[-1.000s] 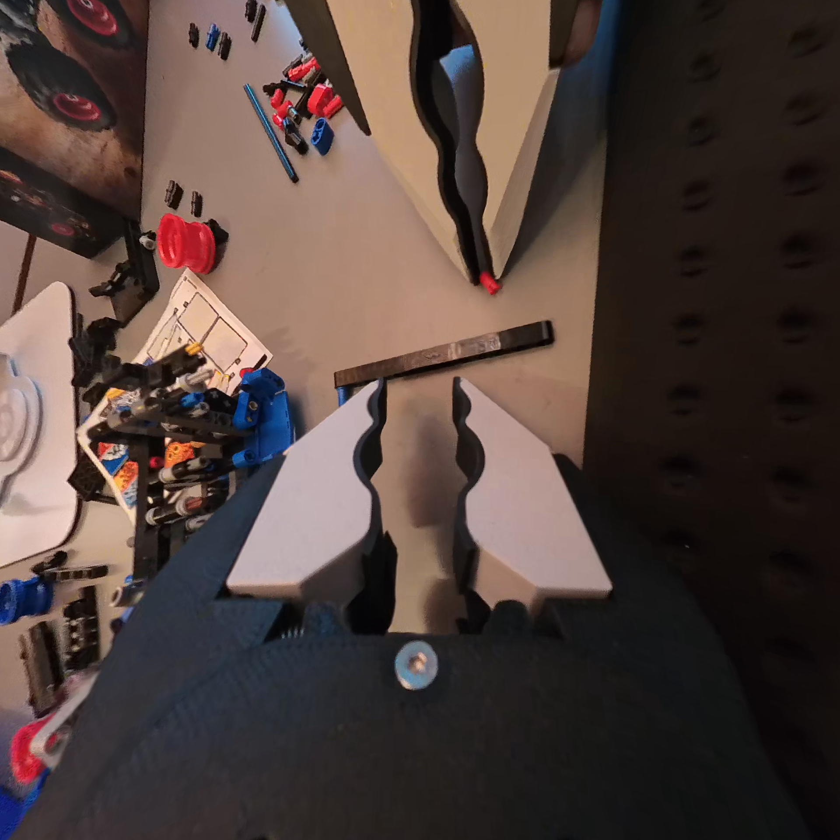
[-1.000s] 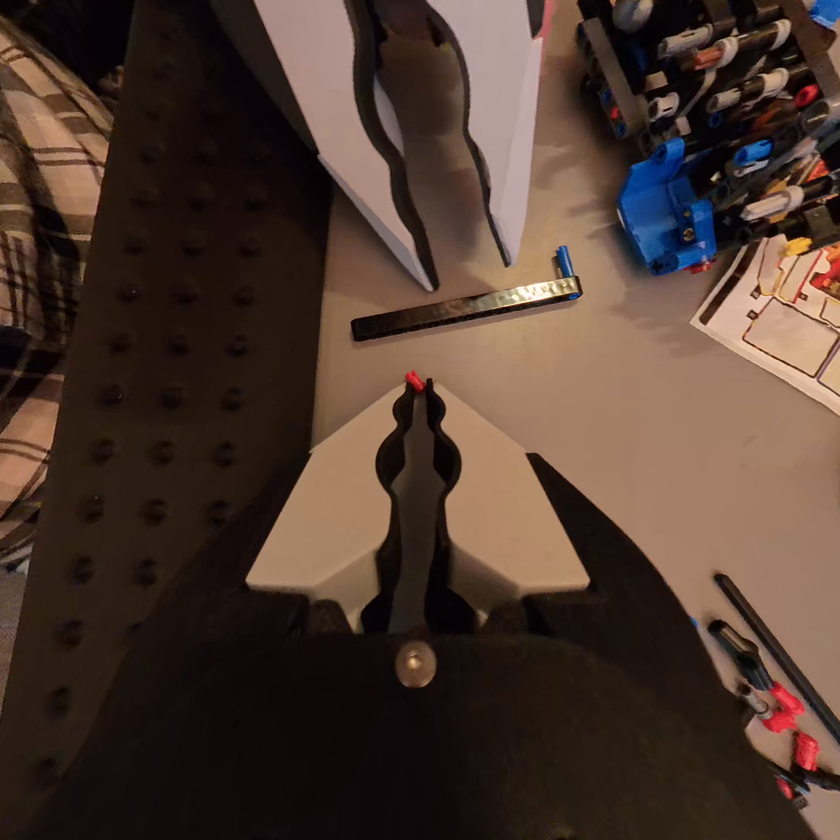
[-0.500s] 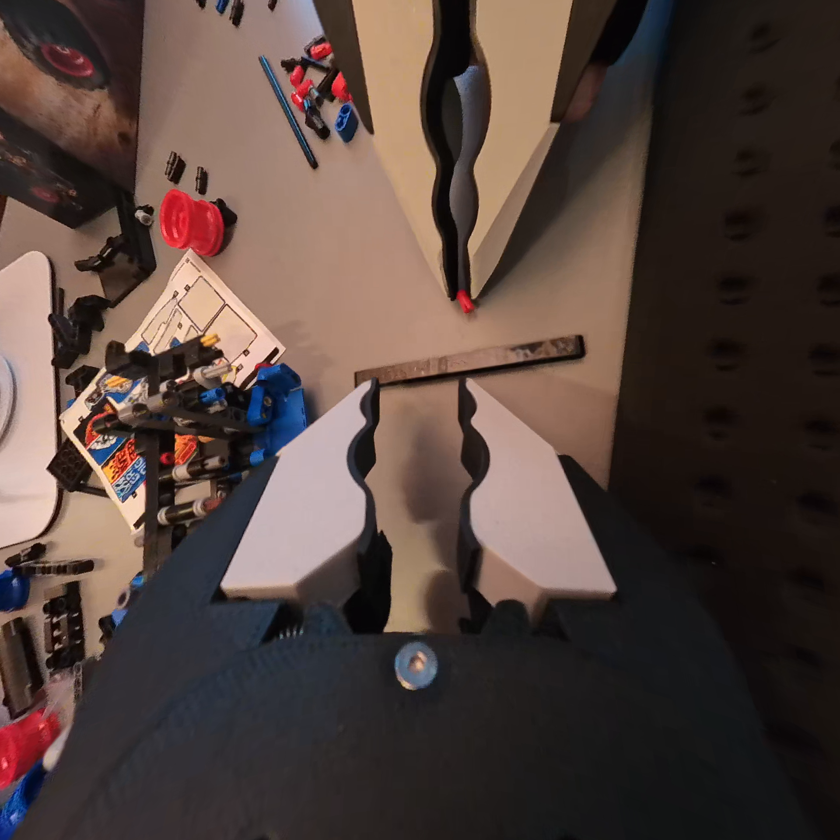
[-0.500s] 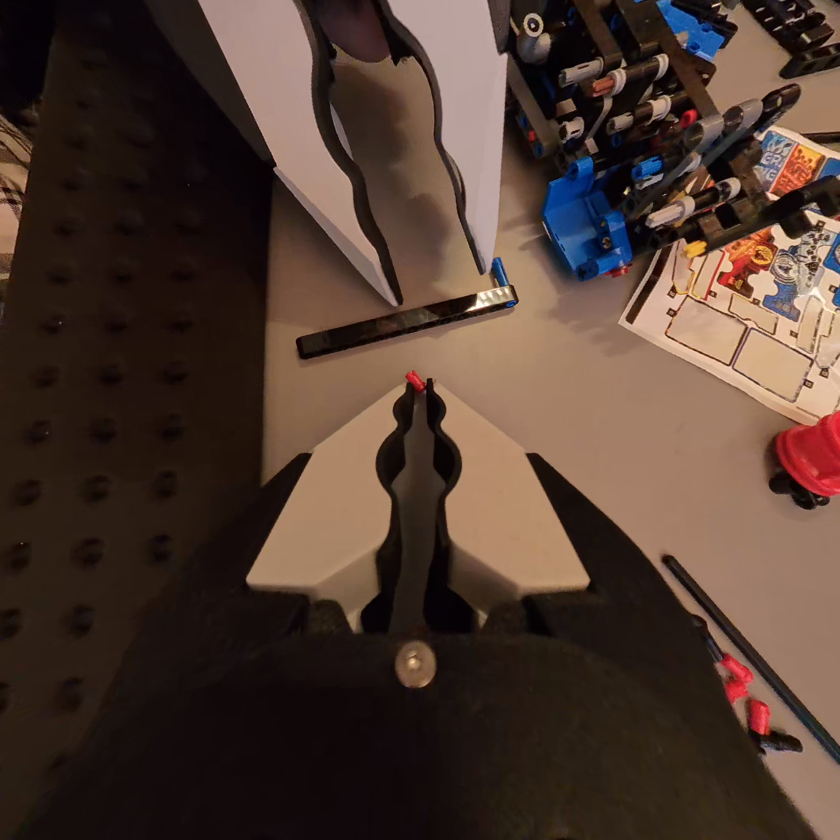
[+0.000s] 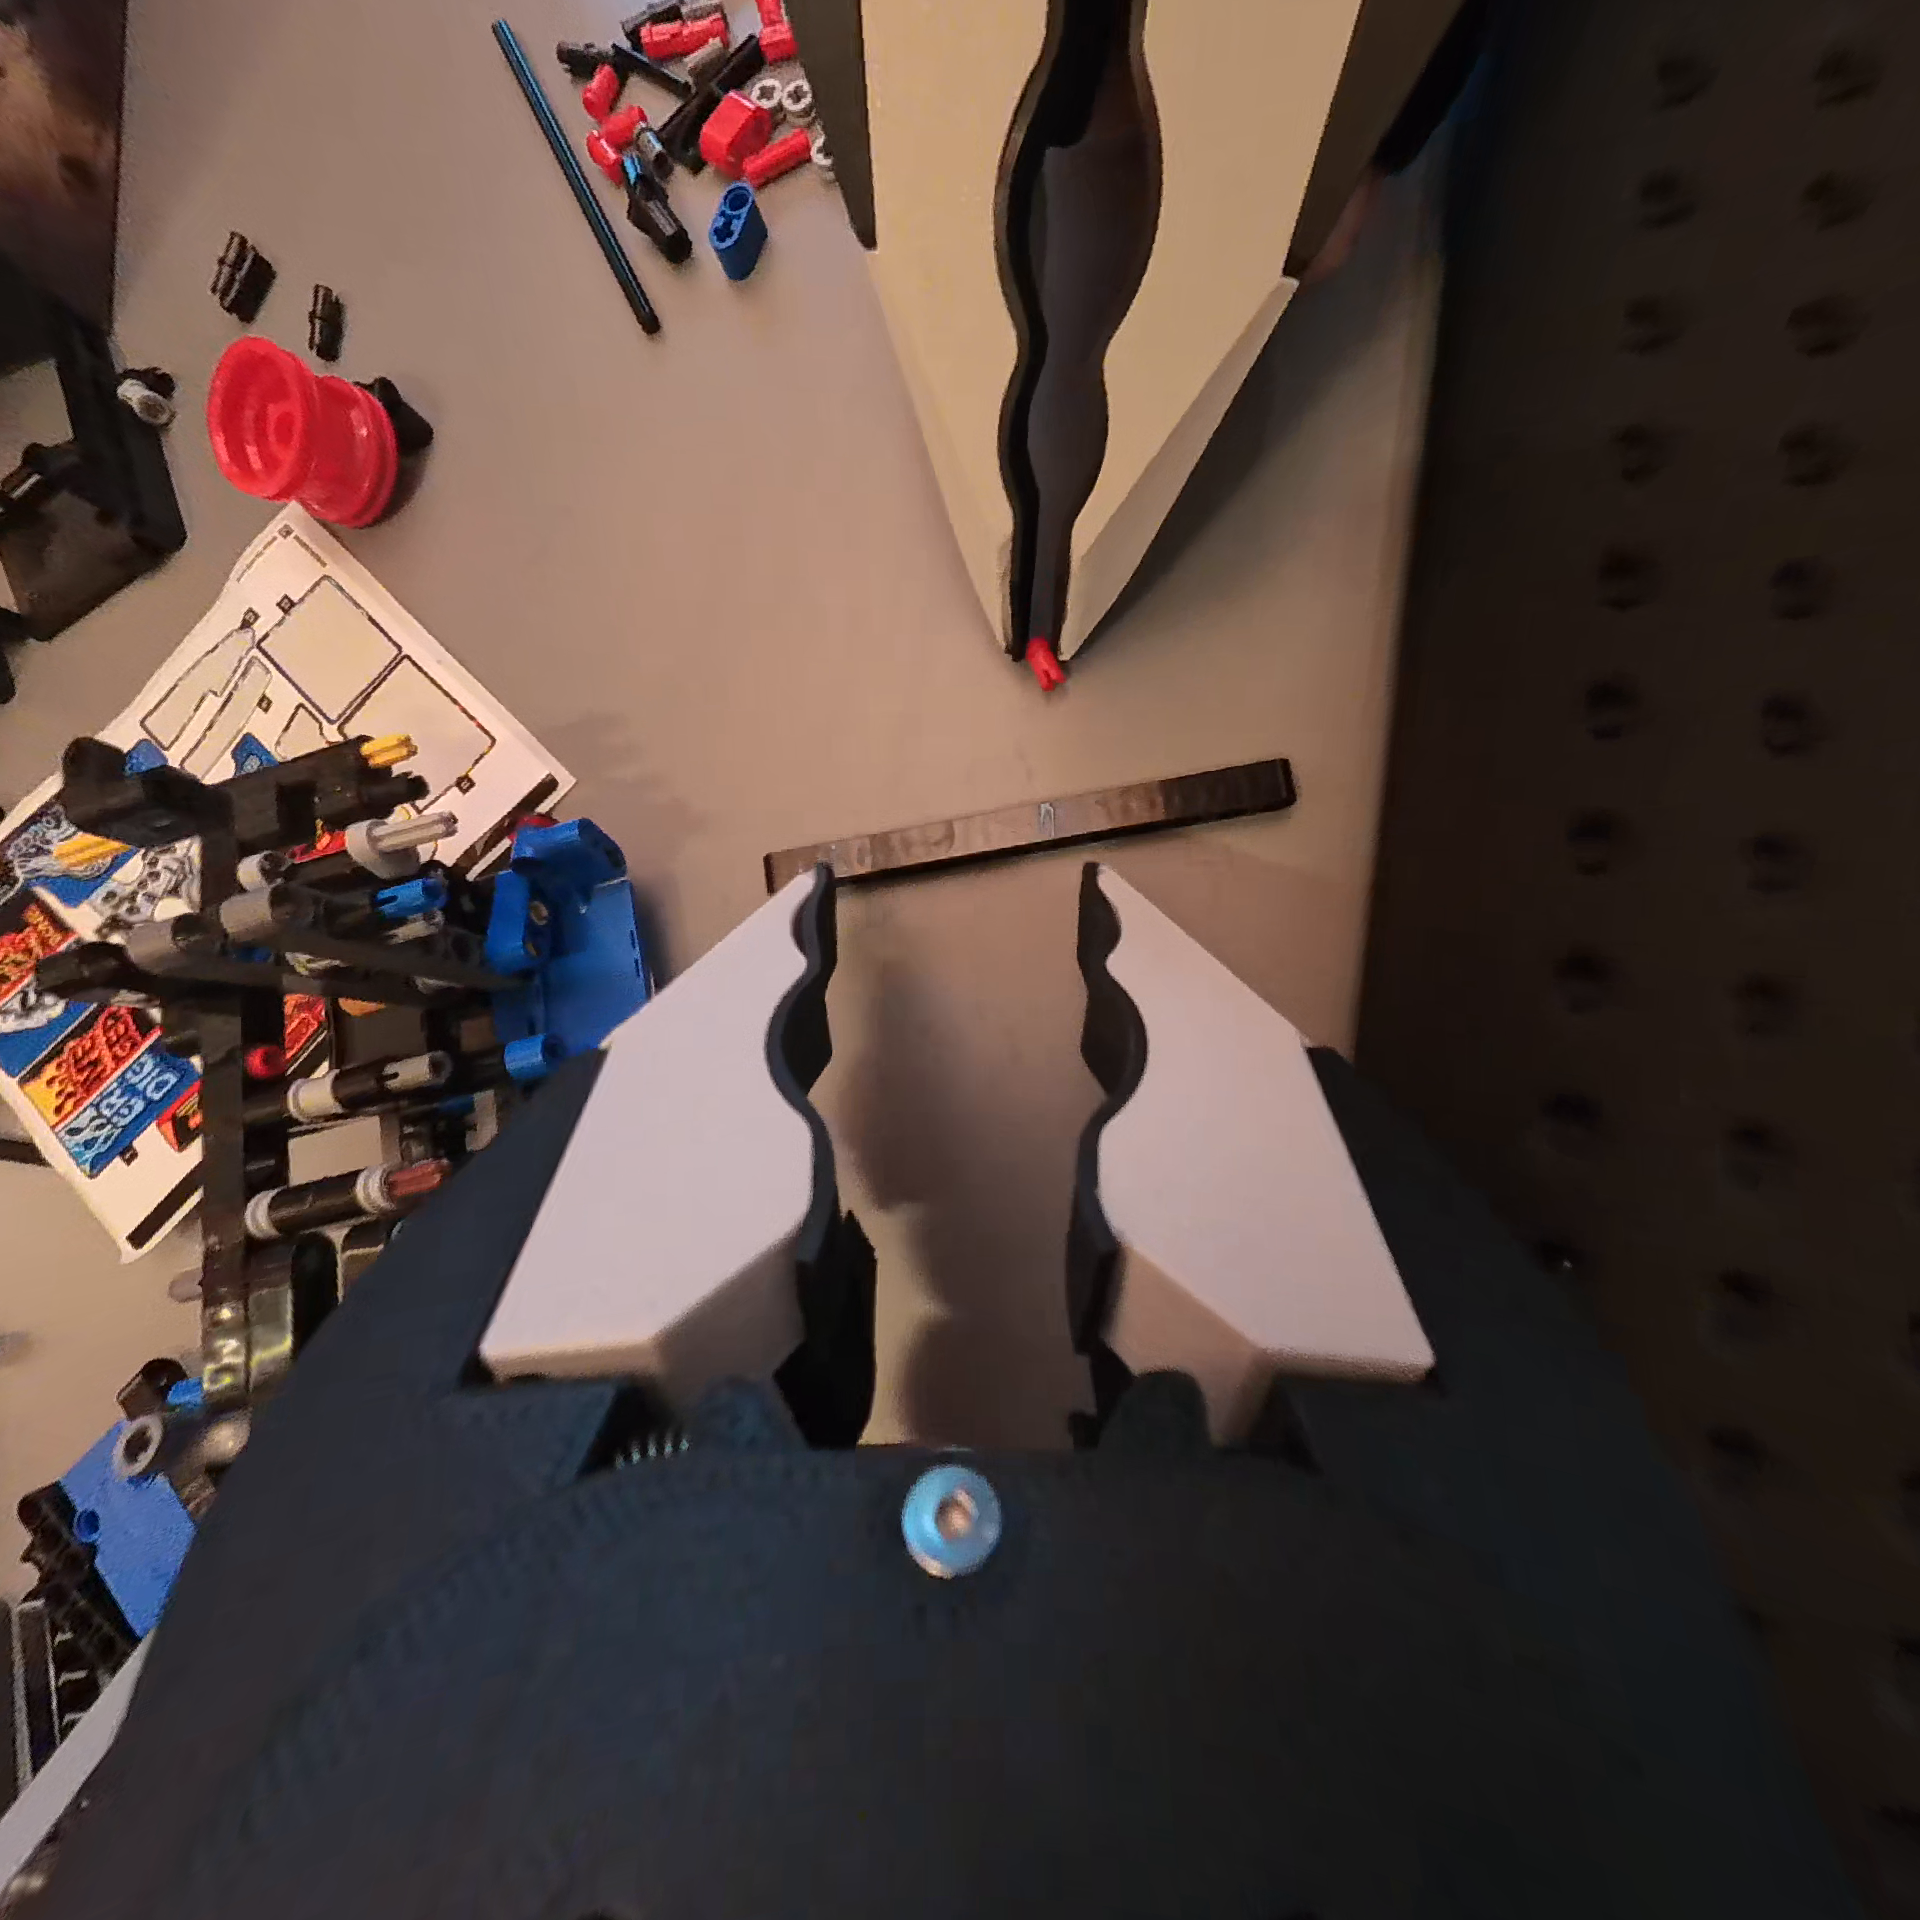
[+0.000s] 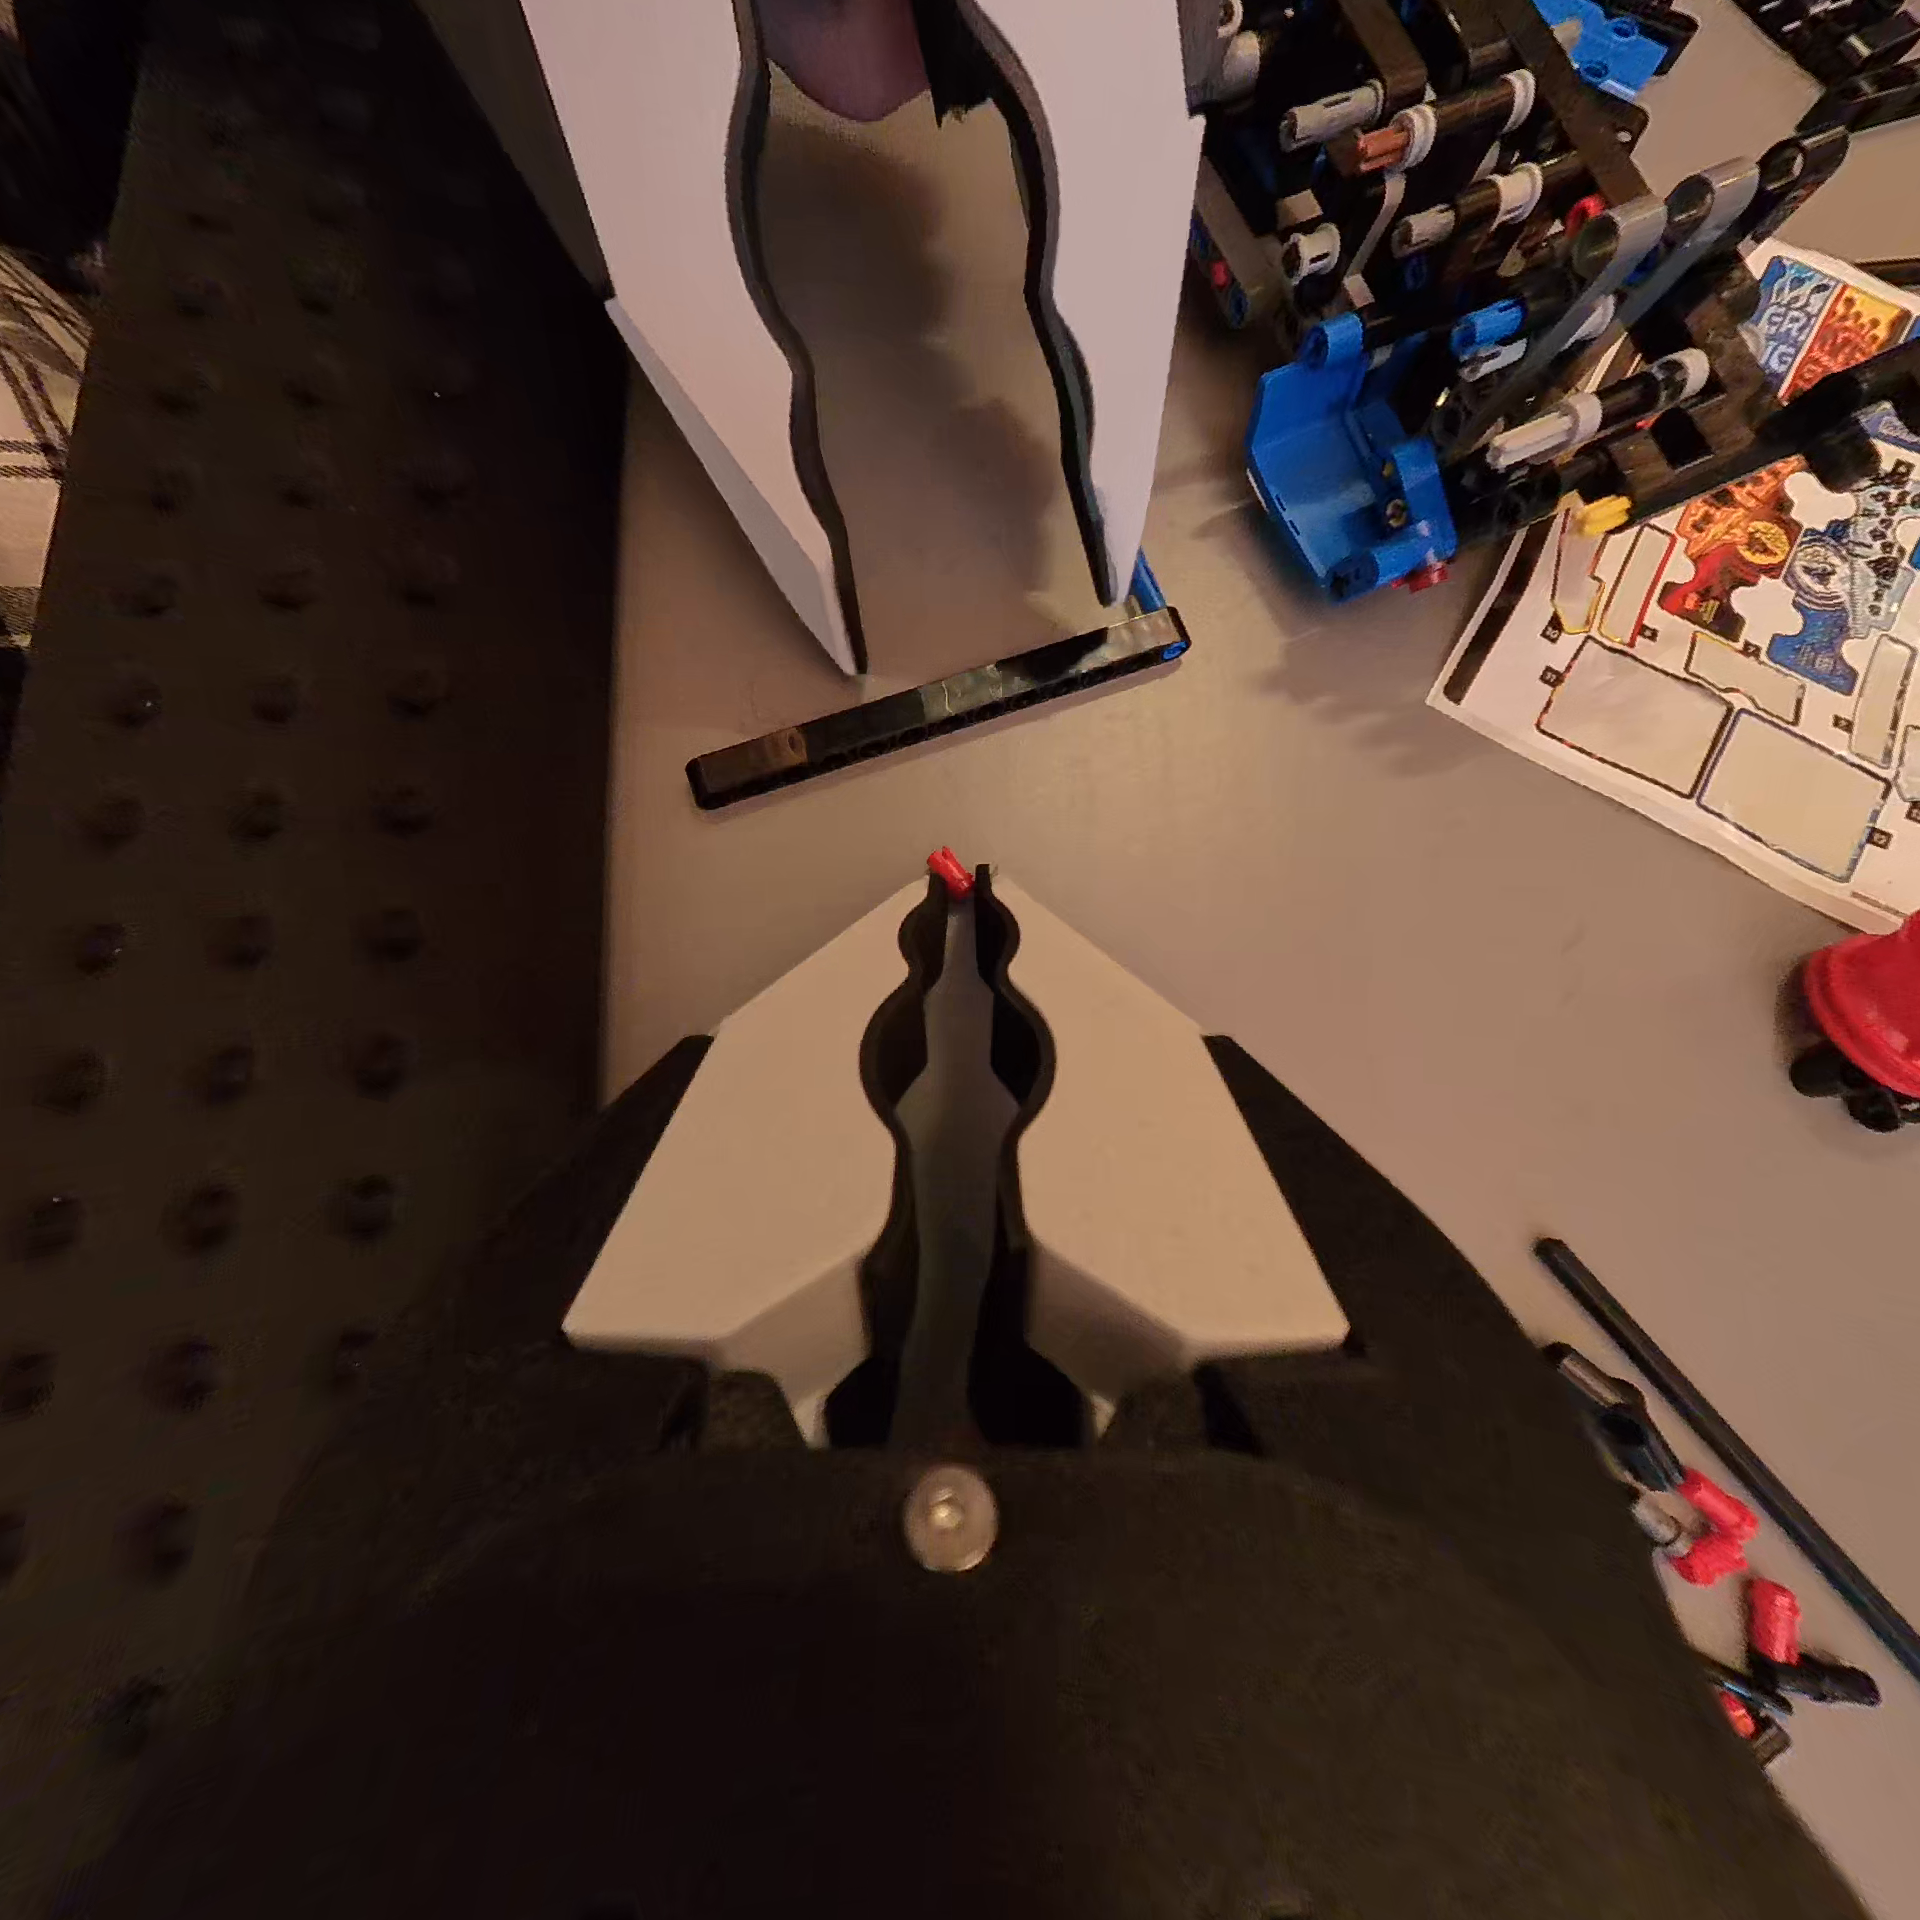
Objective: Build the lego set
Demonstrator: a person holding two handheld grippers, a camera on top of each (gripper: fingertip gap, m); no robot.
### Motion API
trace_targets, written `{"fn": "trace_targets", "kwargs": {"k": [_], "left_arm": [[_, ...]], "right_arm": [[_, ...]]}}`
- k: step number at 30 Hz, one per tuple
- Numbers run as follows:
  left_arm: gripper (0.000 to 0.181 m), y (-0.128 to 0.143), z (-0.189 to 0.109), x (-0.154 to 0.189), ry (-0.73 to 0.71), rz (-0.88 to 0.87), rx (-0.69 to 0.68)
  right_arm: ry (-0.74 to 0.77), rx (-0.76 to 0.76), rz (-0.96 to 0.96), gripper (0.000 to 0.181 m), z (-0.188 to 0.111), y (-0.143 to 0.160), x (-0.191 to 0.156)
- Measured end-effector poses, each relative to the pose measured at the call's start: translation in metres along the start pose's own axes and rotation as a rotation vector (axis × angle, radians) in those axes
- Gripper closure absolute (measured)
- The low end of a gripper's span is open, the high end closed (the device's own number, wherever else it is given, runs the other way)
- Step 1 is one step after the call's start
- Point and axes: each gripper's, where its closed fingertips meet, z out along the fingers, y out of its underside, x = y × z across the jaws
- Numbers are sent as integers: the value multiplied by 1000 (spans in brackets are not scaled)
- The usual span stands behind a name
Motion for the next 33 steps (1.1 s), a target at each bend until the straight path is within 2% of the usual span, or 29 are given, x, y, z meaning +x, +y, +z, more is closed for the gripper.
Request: {"fn": "trace_targets", "kwargs": {"k": [33], "left_arm": [[137,-8,4,22,95,56,13]], "right_arm": [[-13,4,4,178,-1,1,-2]]}}
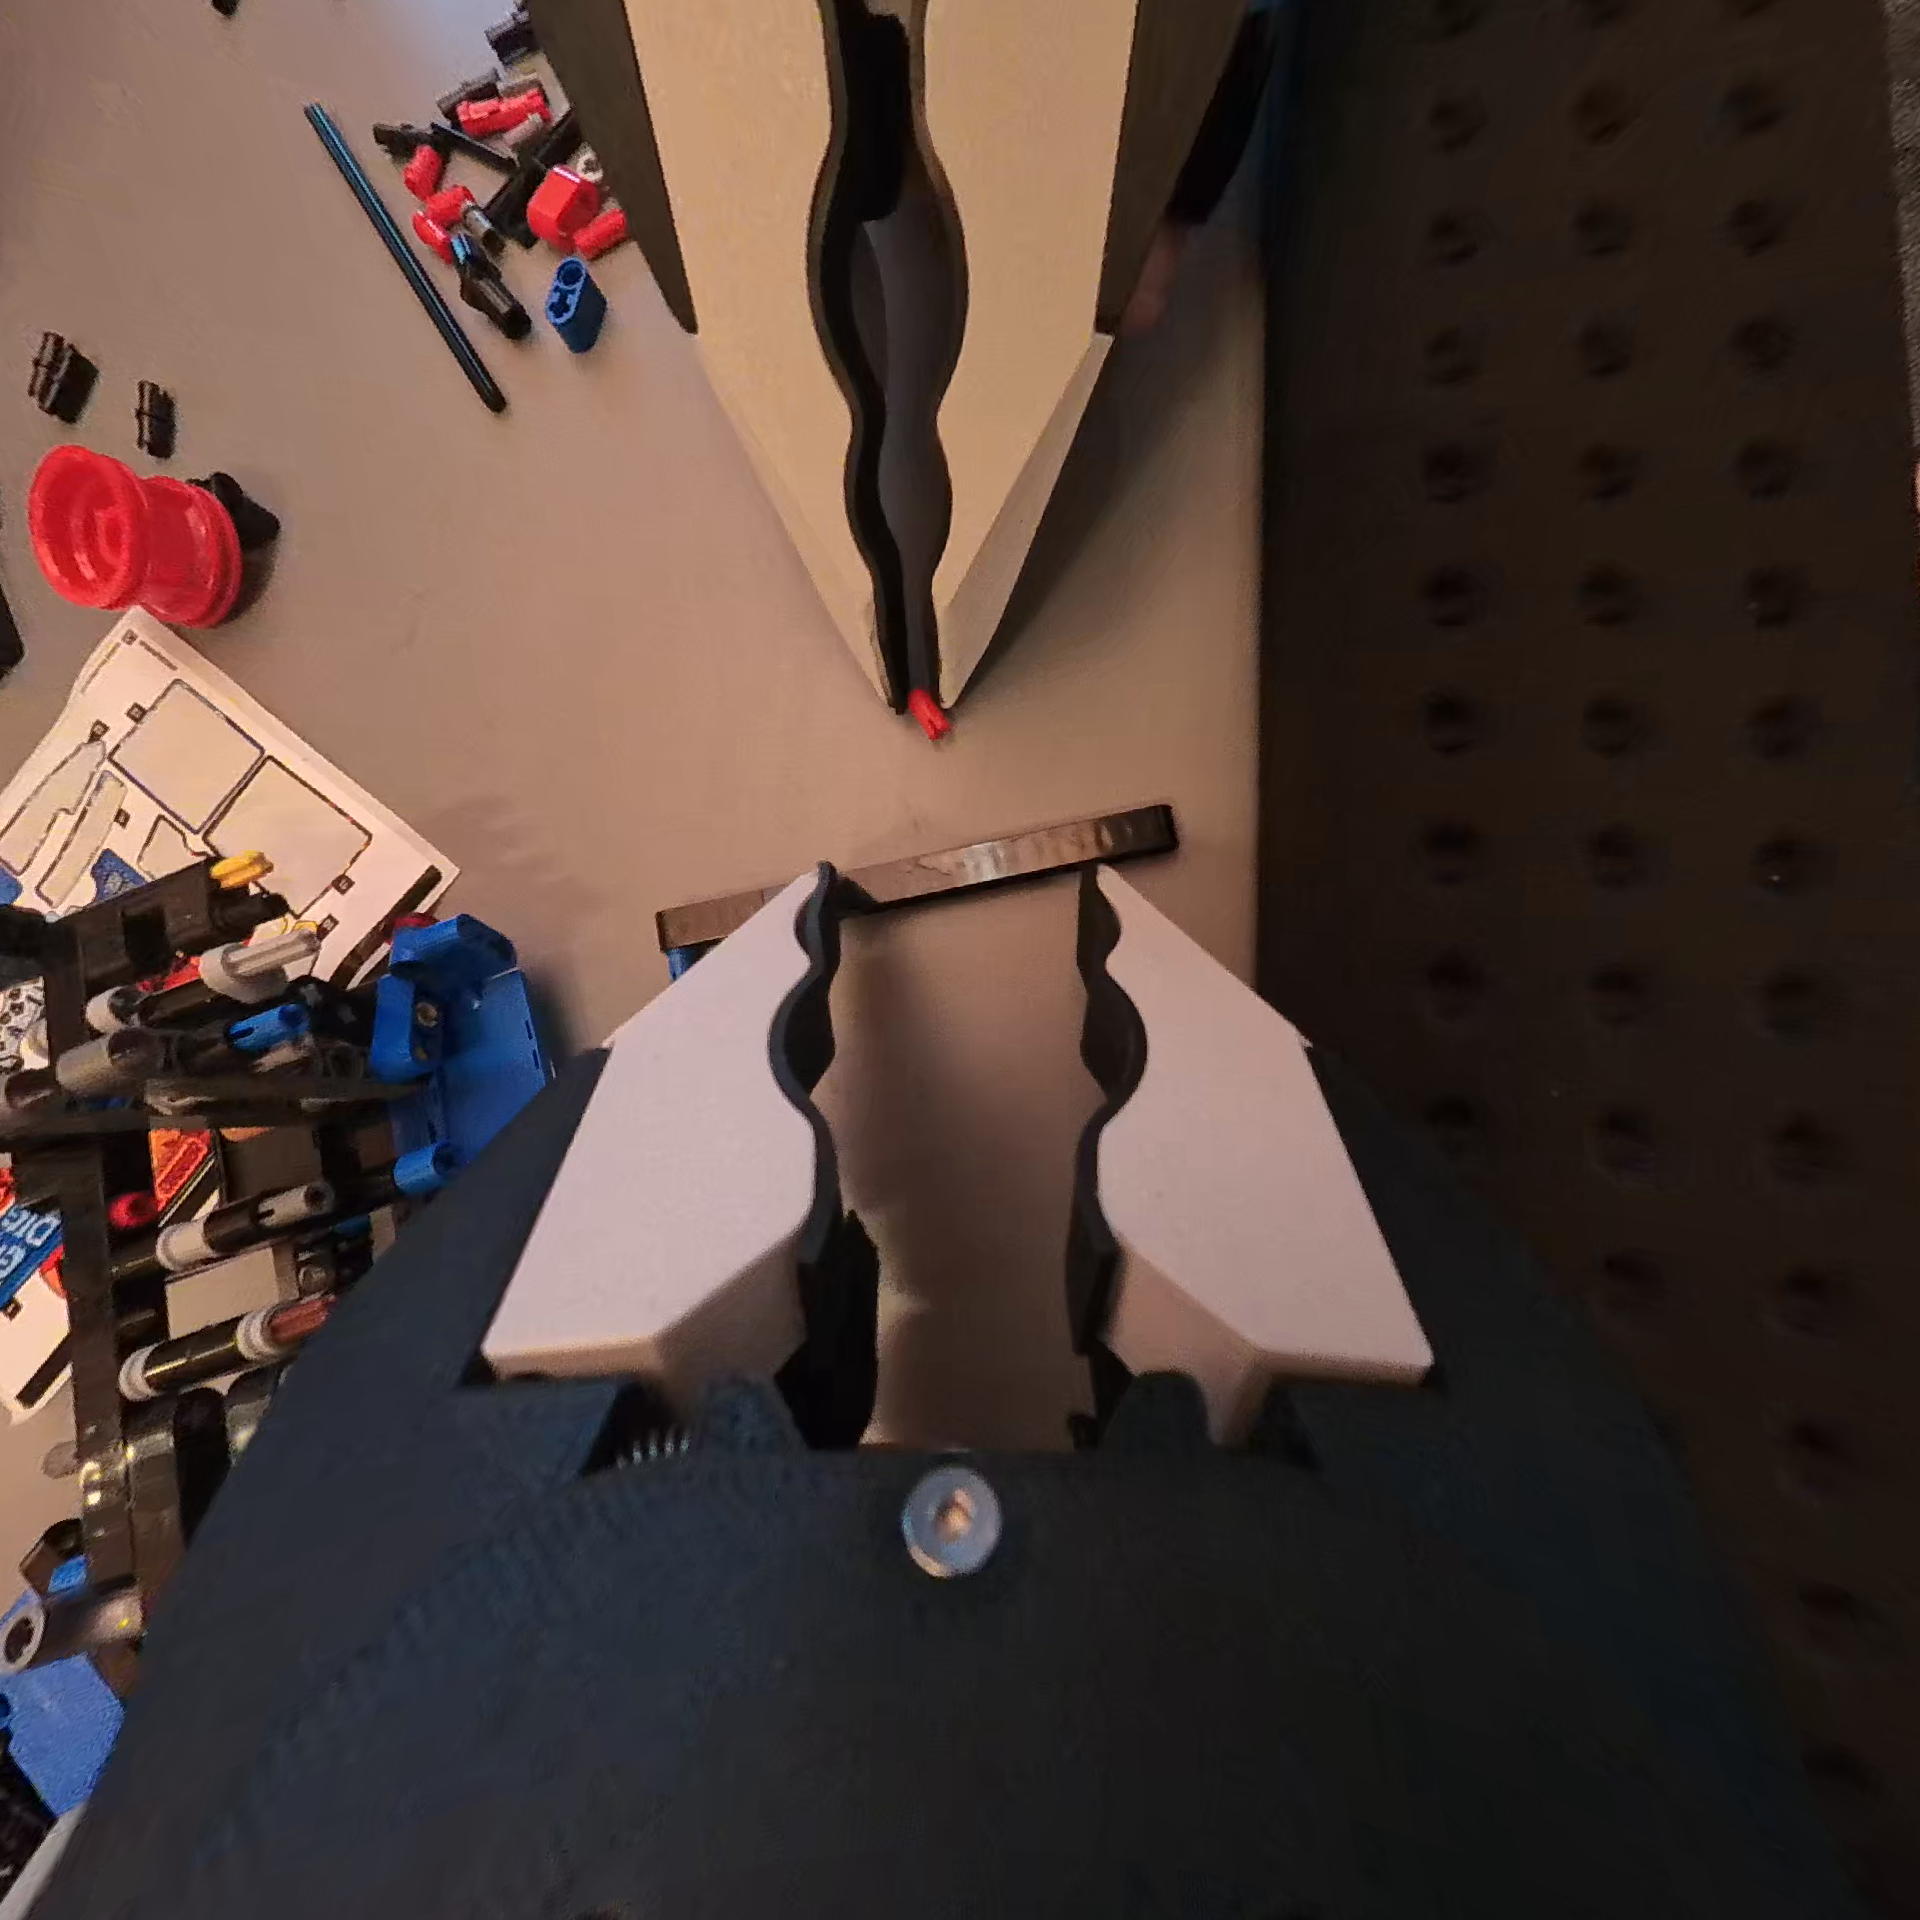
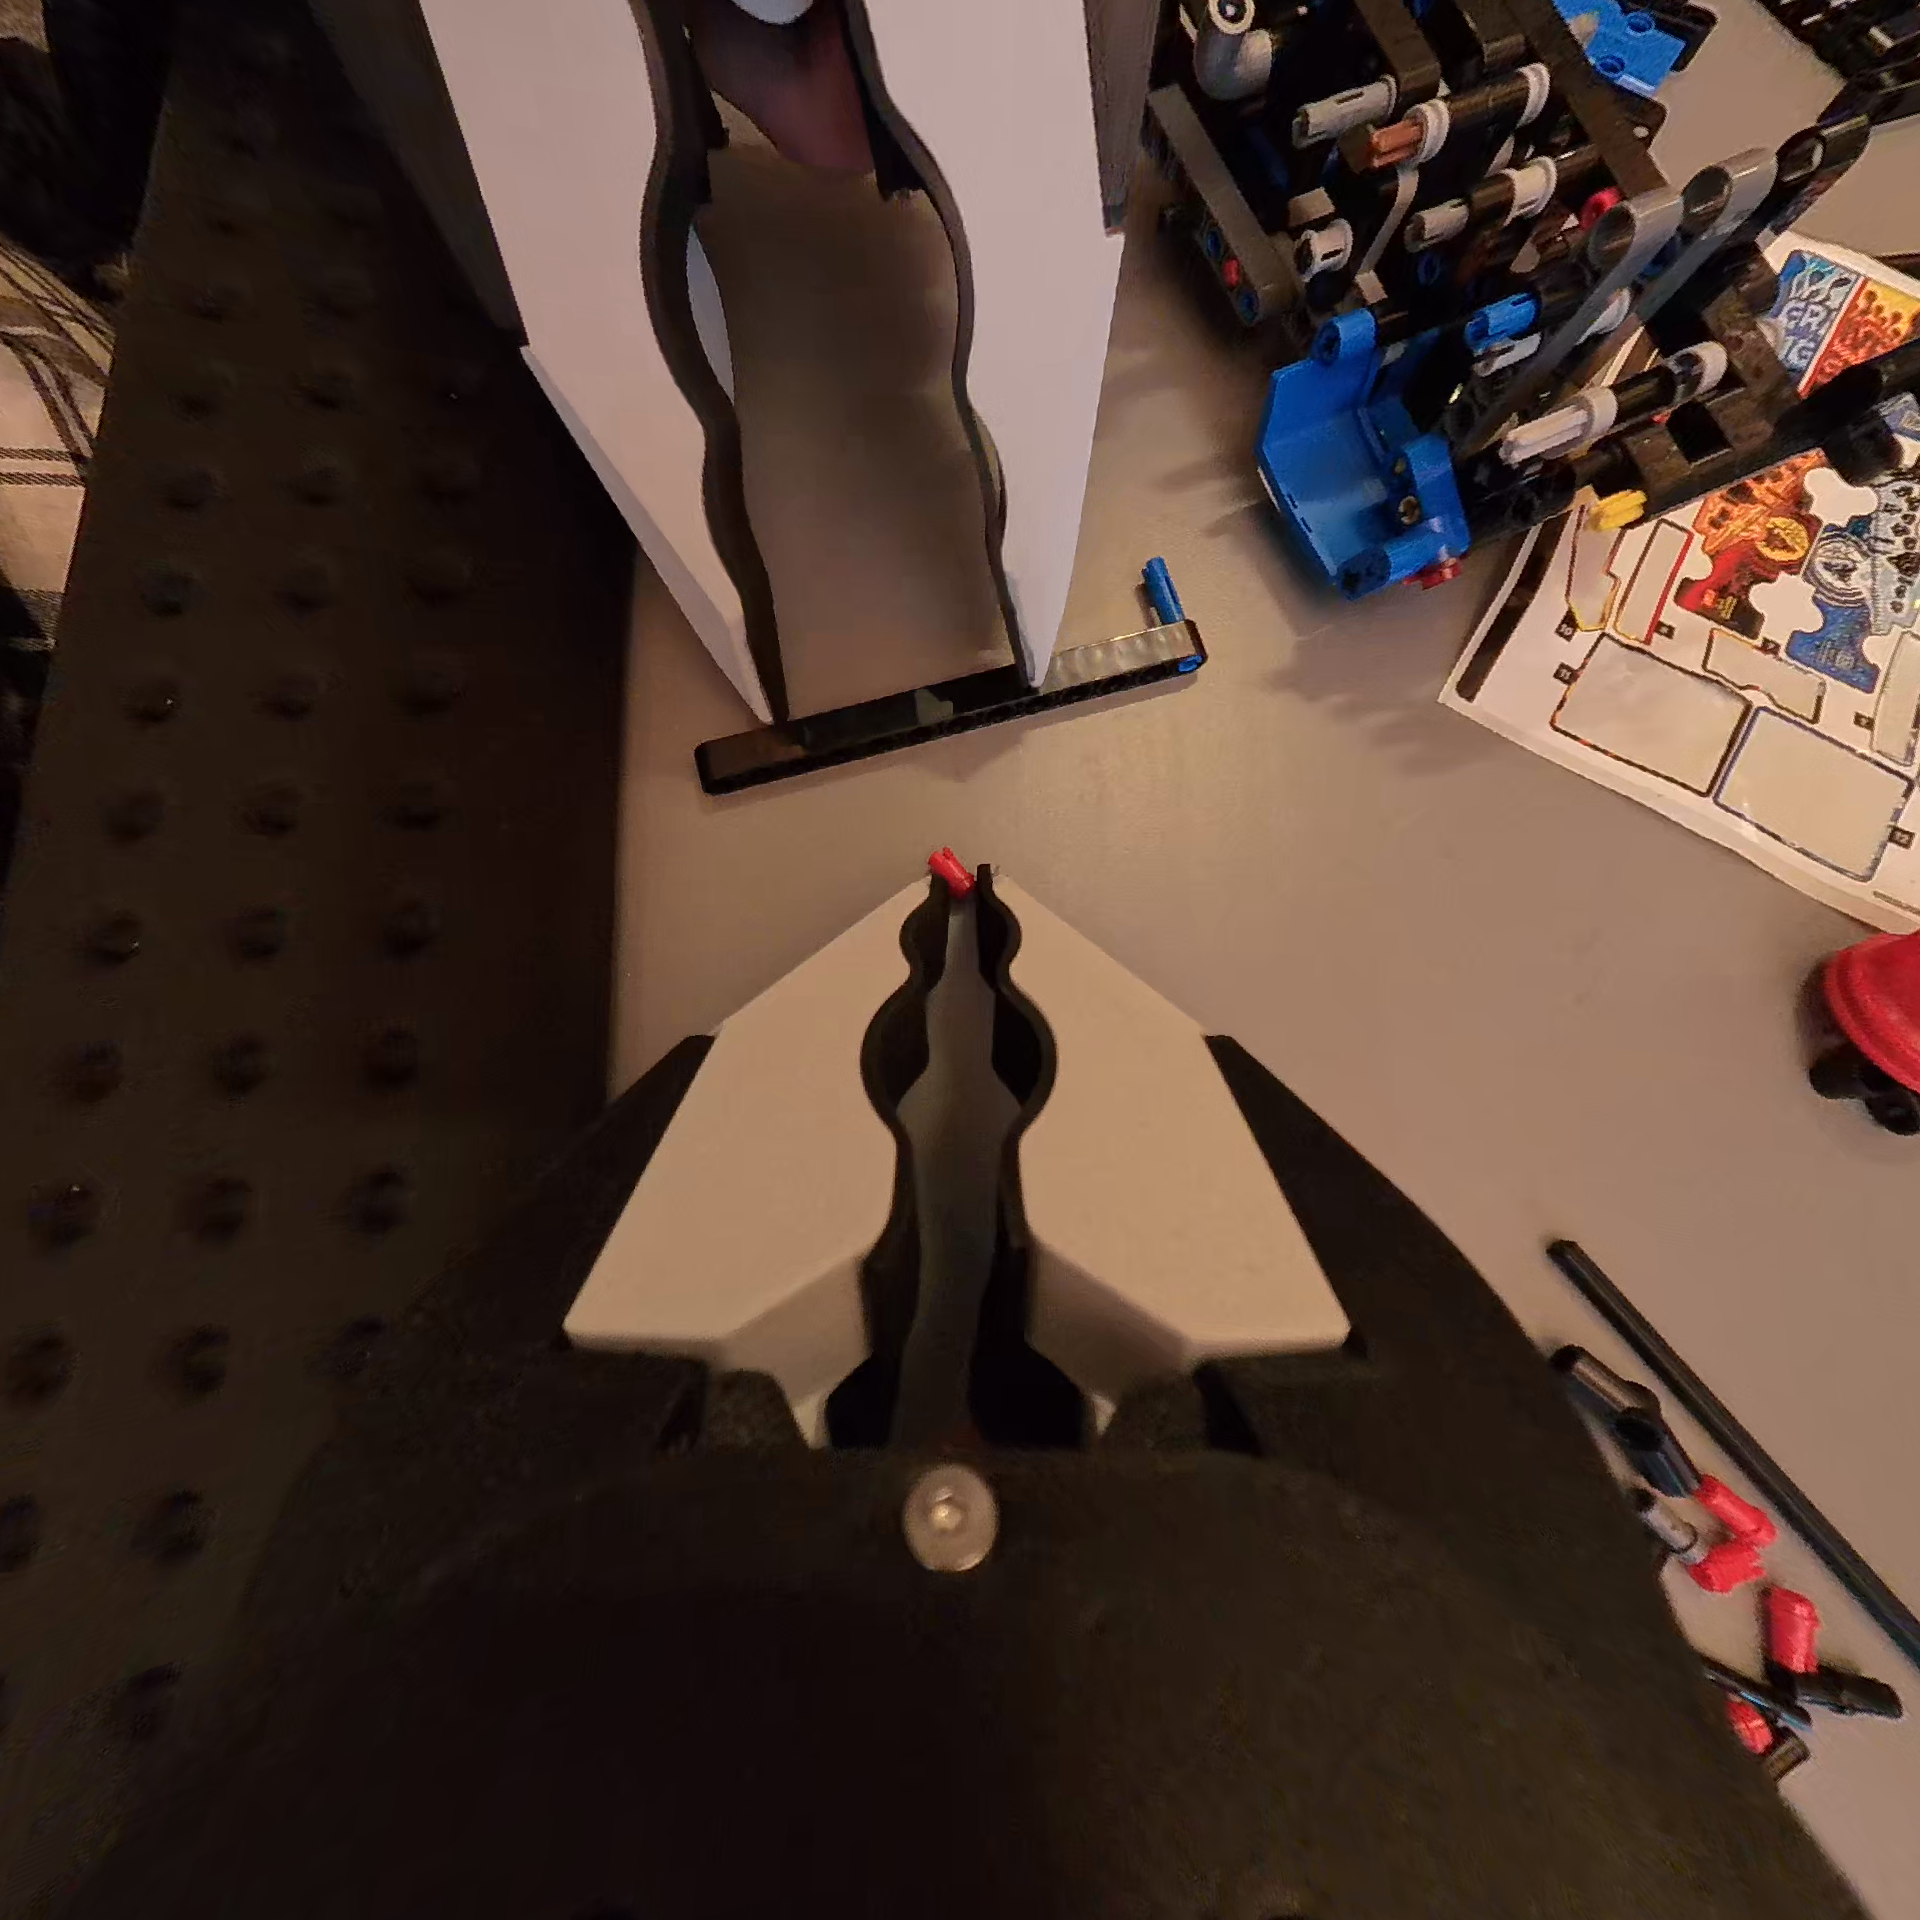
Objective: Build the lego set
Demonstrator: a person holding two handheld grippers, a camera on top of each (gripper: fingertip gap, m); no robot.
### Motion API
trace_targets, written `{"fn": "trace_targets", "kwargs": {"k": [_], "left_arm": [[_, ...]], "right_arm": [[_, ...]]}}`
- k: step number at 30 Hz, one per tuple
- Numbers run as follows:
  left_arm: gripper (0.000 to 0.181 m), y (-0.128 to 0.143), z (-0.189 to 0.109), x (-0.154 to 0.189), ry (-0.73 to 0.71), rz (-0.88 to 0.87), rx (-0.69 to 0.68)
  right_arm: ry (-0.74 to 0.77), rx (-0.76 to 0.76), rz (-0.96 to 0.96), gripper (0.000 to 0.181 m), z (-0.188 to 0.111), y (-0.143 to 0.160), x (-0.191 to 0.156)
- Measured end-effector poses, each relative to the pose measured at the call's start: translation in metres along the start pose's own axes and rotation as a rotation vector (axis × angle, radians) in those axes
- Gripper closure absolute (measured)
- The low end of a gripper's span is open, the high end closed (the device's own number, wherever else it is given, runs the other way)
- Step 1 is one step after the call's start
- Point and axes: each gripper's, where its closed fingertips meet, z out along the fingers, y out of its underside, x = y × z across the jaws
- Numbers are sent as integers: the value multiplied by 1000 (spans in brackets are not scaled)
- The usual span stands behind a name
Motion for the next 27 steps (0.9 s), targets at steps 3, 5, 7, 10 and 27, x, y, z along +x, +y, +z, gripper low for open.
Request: {"fn": "trace_targets", "kwargs": {"k": [3,5,7,10,27], "left_arm": [[137,0,-2,-1,-7,5,1],[137,-2,-3,2,3,6,11],[137,-1,-2,6,18,13,2],[137,-1,-1,8,25,17,3],[148,7,-4,2,-46,13,10]], "right_arm": [[0,0,0,178,0,0,0],[-1,0,0,178,0,0,0],[-2,0,1,178,0,0,0],[-1,1,1,178,0,0,0],[31,1,15,178,14,-14,3]]}}
